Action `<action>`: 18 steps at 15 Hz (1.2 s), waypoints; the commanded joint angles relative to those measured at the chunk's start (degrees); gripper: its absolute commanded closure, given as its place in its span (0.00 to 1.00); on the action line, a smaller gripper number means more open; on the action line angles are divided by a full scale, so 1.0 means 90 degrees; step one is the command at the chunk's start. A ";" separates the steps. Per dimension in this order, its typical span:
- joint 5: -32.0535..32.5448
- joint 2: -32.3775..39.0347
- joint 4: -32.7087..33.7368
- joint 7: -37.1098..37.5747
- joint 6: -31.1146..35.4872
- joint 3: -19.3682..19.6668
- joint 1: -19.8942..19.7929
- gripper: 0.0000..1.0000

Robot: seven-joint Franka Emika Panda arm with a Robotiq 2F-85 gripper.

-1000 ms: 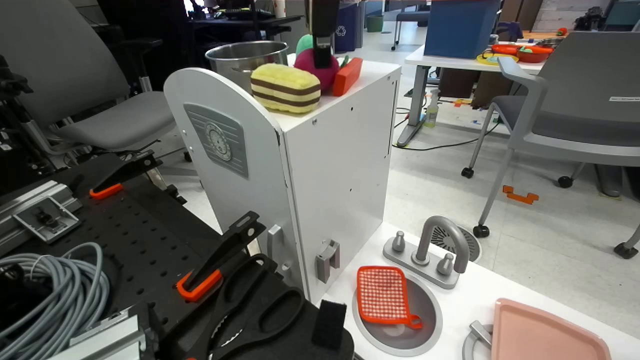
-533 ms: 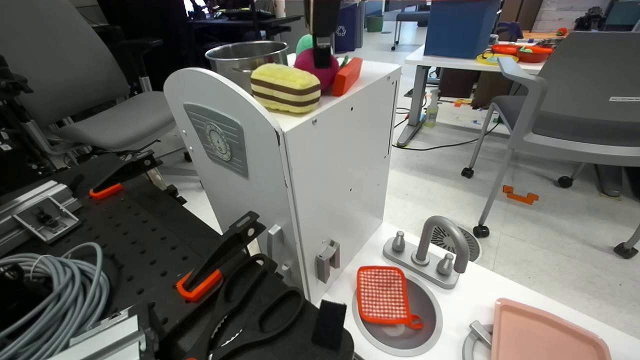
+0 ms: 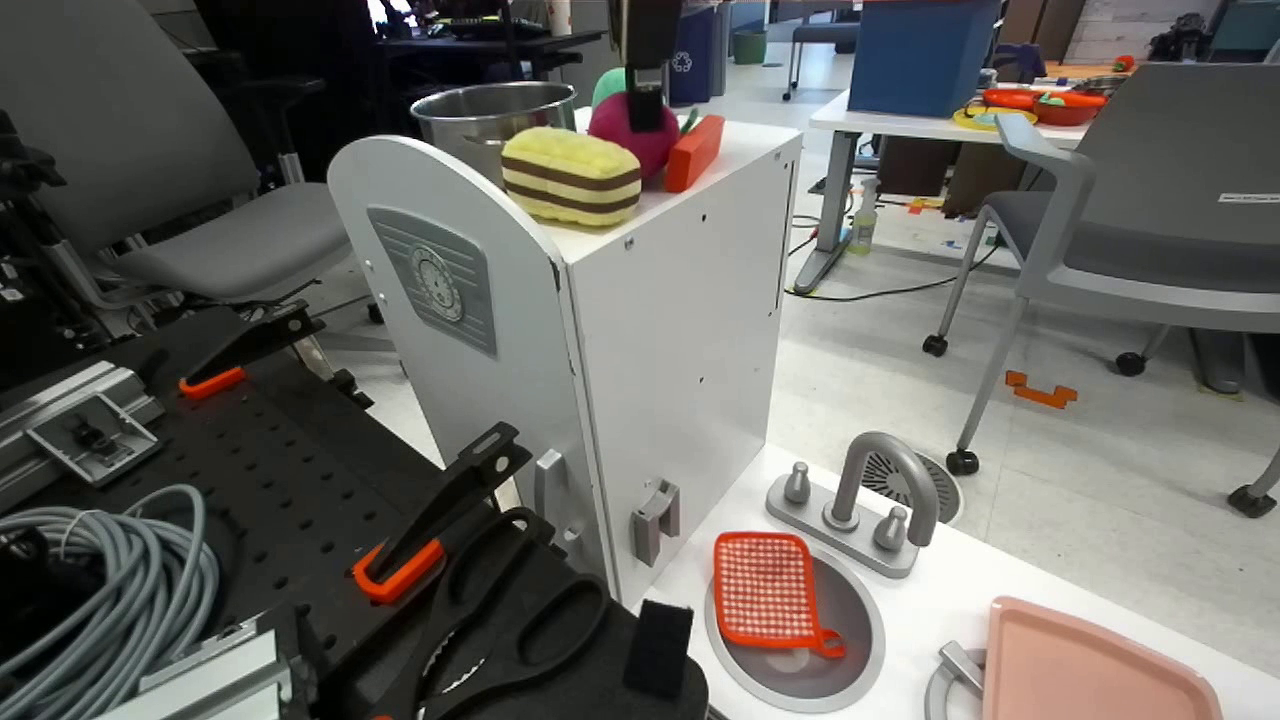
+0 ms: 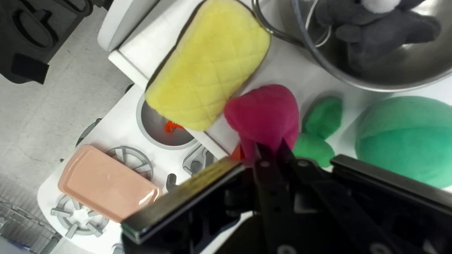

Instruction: Pick up the pink plush toy from the counter and put it on the pot

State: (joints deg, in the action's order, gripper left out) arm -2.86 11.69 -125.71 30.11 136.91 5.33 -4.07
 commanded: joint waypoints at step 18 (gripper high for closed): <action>0.0813 -0.2050 -0.1070 -0.0661 -0.0228 -0.0184 0.0049 0.99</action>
State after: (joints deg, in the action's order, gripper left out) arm 1.09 -0.77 -131.75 24.55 136.69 3.93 -3.58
